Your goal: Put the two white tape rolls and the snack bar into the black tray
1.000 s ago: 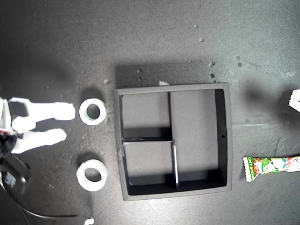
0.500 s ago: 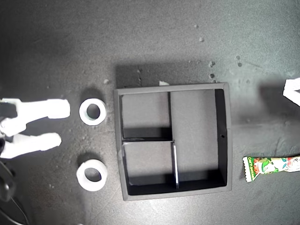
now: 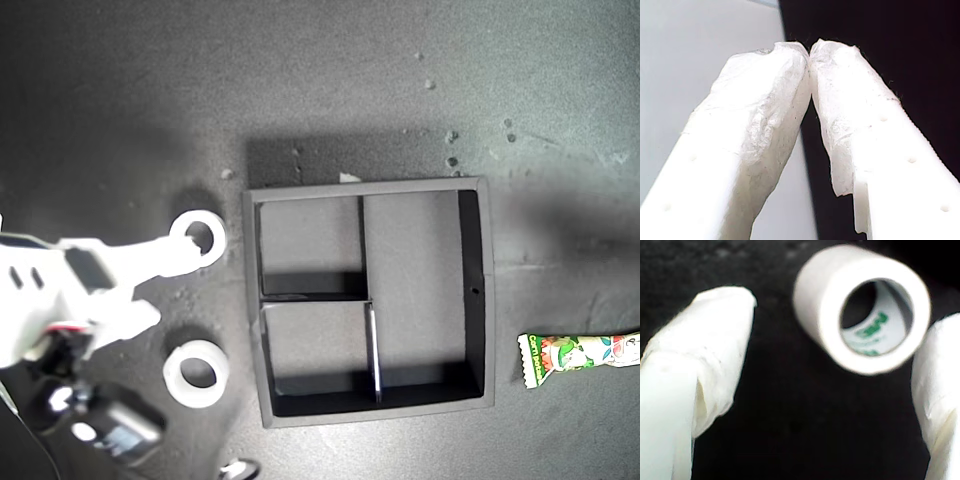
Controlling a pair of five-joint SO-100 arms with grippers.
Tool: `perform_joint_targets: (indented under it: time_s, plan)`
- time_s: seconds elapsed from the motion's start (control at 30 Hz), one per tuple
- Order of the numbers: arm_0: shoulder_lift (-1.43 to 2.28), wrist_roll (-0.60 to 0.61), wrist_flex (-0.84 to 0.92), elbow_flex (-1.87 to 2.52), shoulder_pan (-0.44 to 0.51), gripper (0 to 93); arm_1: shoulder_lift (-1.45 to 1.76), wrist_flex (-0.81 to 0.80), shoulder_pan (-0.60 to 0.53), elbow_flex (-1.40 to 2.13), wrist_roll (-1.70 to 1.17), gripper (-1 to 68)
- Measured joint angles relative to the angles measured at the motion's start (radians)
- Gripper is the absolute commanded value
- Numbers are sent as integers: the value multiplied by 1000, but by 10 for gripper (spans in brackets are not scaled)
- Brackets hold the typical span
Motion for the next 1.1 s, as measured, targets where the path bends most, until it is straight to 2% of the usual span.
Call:
perform_joint_targets:
  time_s: [0.37,0.73,0.87,0.9,0.97,1.0,1.1]
  plan:
    - [-298,0,0,-115,-34,228,-67,-35,-71,-101,-49,-5]
    - [-325,0,0,-130,-48,205,-161,-26,-20,-135,28,-5]
    - [-396,0,-9,-140,-49,197,-164,-92,-18,-129,32,-4]
    - [-413,-2,-15,-143,-49,193,-164,-115,-21,-129,32,9]
    - [-459,-12,-38,-149,-52,177,-164,-189,-57,-129,32,78]
    - [-476,-18,-48,-150,-54,155,-164,-213,-74,-129,32,129]
    - [-505,-23,-61,-161,-63,63,-227,-293,-100,-150,32,205]
